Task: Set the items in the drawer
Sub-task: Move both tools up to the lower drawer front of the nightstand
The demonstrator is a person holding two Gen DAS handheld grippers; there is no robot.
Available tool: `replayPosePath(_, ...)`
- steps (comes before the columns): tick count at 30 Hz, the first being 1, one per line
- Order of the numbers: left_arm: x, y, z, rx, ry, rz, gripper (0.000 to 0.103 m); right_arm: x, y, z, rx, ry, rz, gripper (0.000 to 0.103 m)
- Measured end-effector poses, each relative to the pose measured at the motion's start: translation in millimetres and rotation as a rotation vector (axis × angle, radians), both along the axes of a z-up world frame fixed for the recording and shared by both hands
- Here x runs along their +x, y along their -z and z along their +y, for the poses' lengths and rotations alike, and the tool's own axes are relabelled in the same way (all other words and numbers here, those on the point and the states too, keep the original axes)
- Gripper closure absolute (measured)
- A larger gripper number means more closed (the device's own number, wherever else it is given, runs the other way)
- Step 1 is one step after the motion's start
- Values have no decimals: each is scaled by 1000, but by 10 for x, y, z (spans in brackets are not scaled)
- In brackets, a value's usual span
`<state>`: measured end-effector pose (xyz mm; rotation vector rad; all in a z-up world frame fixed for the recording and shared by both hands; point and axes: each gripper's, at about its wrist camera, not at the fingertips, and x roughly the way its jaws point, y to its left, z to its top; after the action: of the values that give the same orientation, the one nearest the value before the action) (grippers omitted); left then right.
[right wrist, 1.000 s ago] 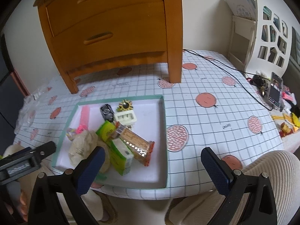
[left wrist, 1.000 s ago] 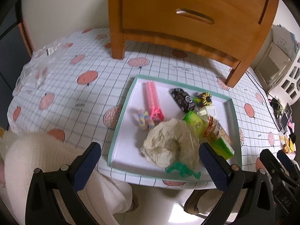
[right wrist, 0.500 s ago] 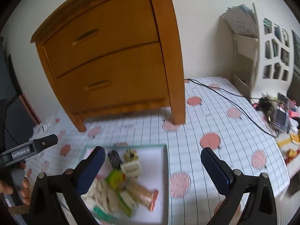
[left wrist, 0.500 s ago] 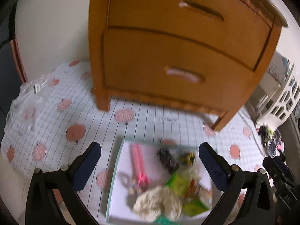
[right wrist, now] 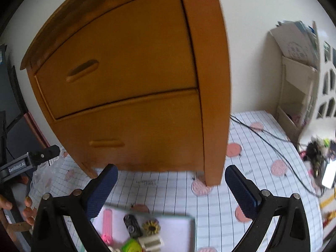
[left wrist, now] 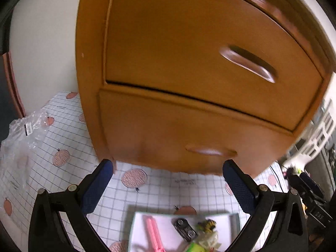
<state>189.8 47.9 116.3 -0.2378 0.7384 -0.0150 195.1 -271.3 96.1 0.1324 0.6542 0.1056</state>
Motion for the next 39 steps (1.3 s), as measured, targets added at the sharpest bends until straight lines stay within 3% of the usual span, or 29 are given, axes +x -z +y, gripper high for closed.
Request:
replayPosePath(7,199,-12,382,-112,-84,-32,0,455,-61,-18,-36,-26,-6,0)
replayPosePath(11,235,45,632,-150,-101,-64,0,544,-15,-122,-6,-24,-30,0)
replayPosePath(17,304,0,687,-163,-21,-110,0,684,37,-240,23,-38,-7,0)
replayPosePath(21,355,-35,702,-218,26,-130,0,752,6,-277,36,-57,-31,0)
replayPosePath(27,454,-43,658,-187,47,-119,0,815,-11,-274,12,-73,-34,0)
replayPosePath(39,559,2,572,-210,78,-141,0,911,42,-283,43,-109,-29,0)
